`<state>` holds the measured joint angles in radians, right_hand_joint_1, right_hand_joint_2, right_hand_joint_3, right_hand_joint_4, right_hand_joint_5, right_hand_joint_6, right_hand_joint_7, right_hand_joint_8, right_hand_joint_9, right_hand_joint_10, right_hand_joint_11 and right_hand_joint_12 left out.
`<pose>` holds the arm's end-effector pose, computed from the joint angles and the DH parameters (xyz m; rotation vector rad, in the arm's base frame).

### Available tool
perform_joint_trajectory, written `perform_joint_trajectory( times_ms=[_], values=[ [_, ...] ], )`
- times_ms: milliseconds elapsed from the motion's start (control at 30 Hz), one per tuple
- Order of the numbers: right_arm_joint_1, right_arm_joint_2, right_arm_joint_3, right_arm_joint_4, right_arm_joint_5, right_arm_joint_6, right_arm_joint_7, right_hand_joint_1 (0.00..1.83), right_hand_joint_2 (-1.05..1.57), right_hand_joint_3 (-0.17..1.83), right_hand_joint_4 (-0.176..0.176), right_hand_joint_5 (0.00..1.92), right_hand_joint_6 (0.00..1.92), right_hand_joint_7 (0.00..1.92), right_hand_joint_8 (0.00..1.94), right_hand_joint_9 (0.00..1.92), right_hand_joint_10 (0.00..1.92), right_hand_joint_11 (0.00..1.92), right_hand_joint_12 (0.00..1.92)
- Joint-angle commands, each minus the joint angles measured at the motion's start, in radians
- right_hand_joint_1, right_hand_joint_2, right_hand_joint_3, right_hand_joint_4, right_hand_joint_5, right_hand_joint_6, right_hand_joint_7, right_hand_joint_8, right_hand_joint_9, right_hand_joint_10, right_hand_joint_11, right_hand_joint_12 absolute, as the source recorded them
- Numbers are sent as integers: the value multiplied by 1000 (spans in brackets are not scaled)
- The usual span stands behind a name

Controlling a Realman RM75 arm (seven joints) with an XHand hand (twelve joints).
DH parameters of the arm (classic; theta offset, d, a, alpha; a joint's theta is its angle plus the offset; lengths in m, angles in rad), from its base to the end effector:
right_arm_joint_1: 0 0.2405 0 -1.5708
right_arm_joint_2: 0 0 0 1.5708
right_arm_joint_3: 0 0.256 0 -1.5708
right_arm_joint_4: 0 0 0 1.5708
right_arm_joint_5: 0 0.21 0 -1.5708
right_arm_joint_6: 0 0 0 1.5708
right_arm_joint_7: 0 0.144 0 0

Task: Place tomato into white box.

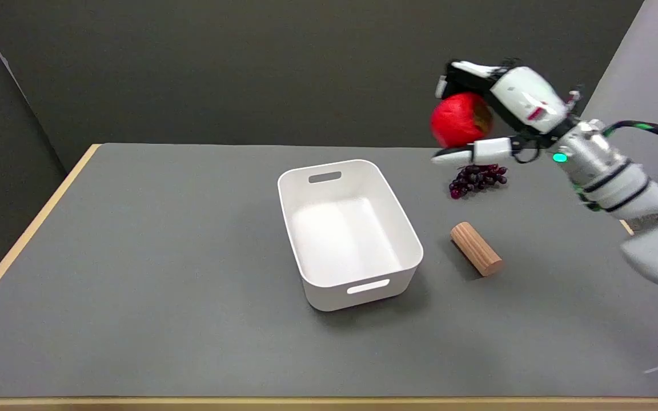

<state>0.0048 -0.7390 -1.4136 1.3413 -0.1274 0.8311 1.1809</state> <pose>-0.1212 -0.3217 0.4305 1.9946 0.1794 0.4789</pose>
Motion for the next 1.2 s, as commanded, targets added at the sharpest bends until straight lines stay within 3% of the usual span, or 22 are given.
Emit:
perform_joint_trajectory(
  times_ms=[33,233,600,1200],
  values=[
    [265,-187,-375,206,-132,-249,-13,1187,1102,317,-125,597,1473,873,1372,831,1463,836,1921],
    [306,-250,-469,210,-162,-334,-13,1186,1102,318,-123,597,1473,871,1376,829,1465,839,1921],
    [313,-288,-558,207,-173,-462,-13,1185,1103,320,-122,596,1474,869,1381,826,1467,840,1921],
    [203,-250,-494,43,-182,-483,-13,1179,1096,342,-110,595,1487,859,1396,820,1474,815,1921]
  ],
)
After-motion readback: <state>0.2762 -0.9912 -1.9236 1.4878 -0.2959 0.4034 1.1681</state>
